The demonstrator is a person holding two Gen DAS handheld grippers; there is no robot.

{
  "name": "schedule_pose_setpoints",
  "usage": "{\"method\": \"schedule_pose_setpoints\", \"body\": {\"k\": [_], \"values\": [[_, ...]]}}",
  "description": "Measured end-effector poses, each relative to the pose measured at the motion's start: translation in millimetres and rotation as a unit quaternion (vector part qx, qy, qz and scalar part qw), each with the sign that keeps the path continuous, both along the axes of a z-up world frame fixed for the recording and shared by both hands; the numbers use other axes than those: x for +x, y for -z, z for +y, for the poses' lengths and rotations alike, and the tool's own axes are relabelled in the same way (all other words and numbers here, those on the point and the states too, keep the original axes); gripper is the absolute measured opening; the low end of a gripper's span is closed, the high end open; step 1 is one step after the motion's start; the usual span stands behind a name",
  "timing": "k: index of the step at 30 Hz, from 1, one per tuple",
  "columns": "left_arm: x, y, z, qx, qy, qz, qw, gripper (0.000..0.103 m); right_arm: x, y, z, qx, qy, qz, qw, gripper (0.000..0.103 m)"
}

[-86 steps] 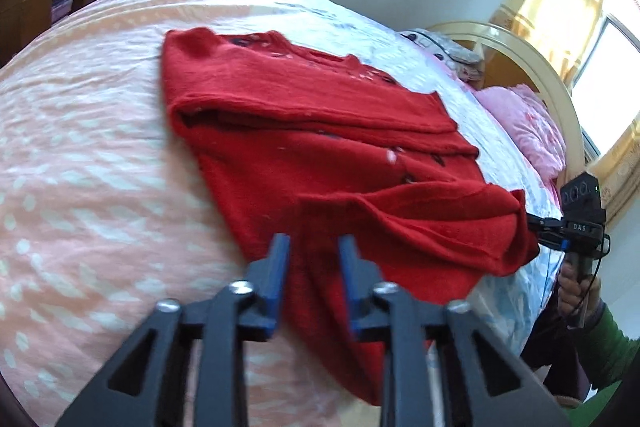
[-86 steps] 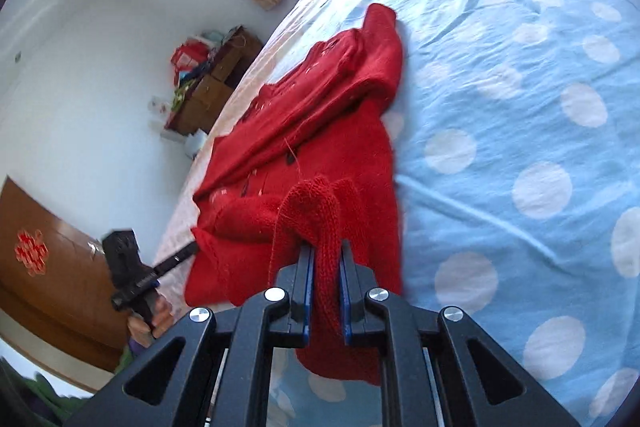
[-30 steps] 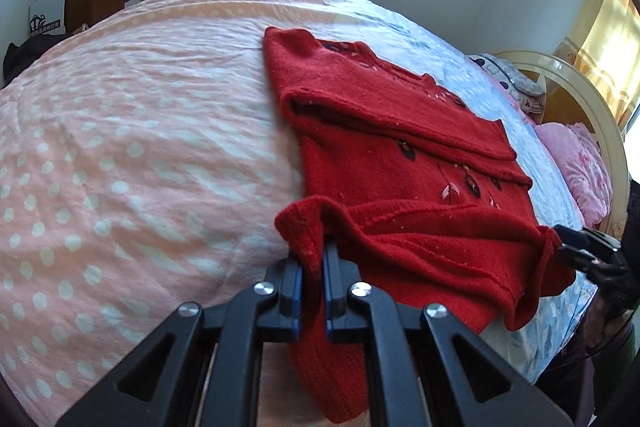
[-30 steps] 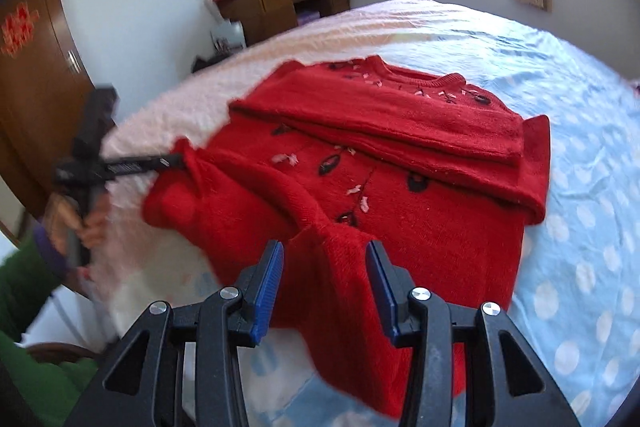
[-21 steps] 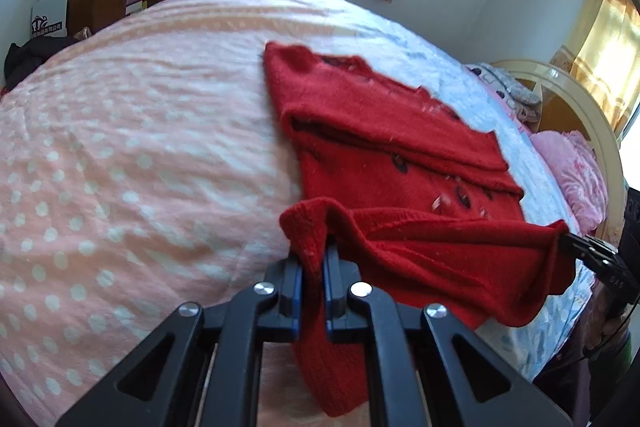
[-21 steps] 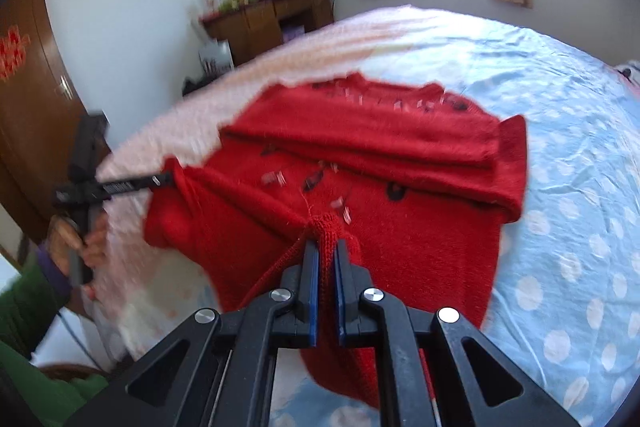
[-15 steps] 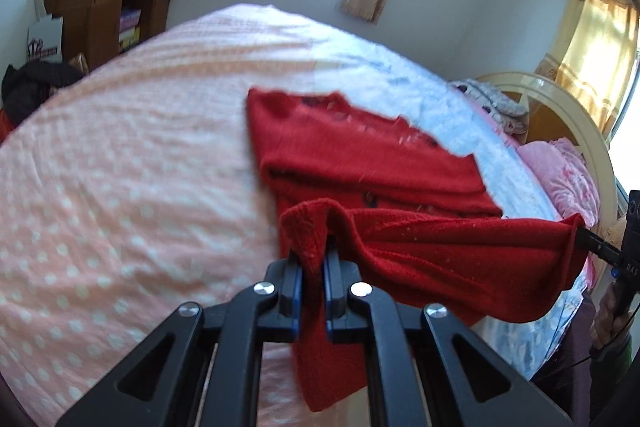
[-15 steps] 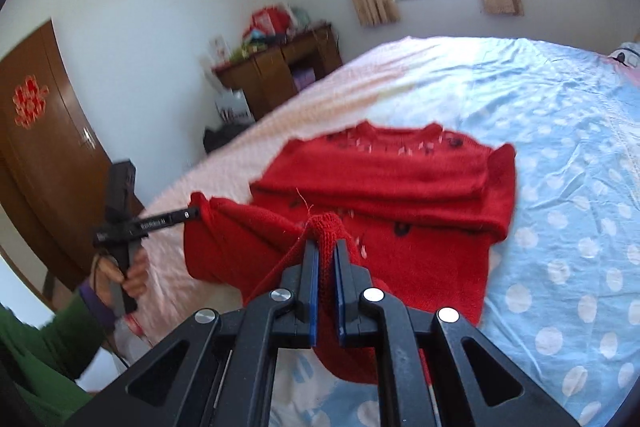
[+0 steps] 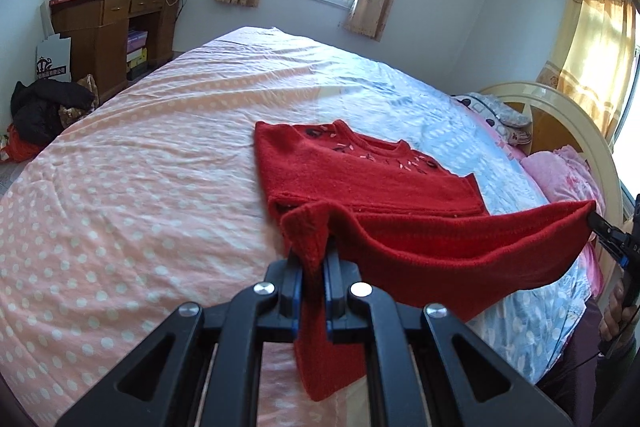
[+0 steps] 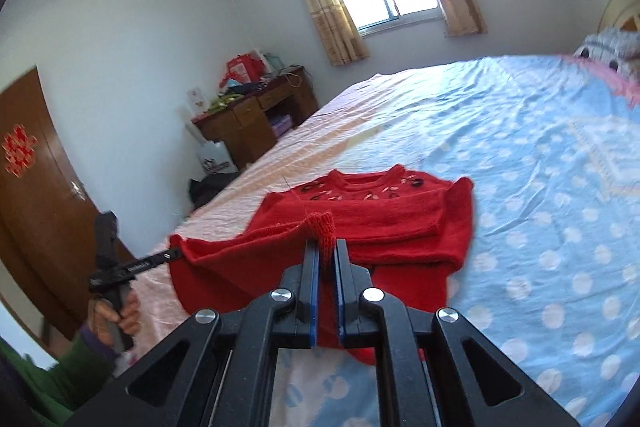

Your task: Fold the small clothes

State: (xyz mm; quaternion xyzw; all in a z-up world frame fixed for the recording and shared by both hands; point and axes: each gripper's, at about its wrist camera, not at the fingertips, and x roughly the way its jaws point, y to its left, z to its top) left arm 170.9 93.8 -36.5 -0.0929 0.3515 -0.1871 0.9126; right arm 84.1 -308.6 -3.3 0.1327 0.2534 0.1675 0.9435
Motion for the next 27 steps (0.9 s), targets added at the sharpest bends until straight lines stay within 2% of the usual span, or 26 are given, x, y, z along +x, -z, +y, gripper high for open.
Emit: {"method": "schedule_pose_setpoints", "body": {"k": [6,9,13,18,27], "values": [[30,-12,-15,0.024,0.008,-0.009,0.9996,0.008,25,-11,-7,-0.033,0.053,-0.006,0.998,0.006],[51,-20,-28,0.042,0.018,-0.018,0.9988,0.008,50,-16,-16,-0.039,0.08,-0.004,0.996,0.006],[73,-27,-35,0.042,0.019,-0.022,0.9987,0.008,89,-15,-27,-0.042,0.1,0.002,0.994,0.006],[112,-30,-43,0.041,0.011,-0.013,0.999,0.009,140,-8,-36,-0.047,0.122,0.02,0.991,0.006],[190,-16,-61,0.049,-0.023,0.002,0.9985,0.009,227,18,-47,-0.057,0.156,0.054,0.985,0.006]]}}
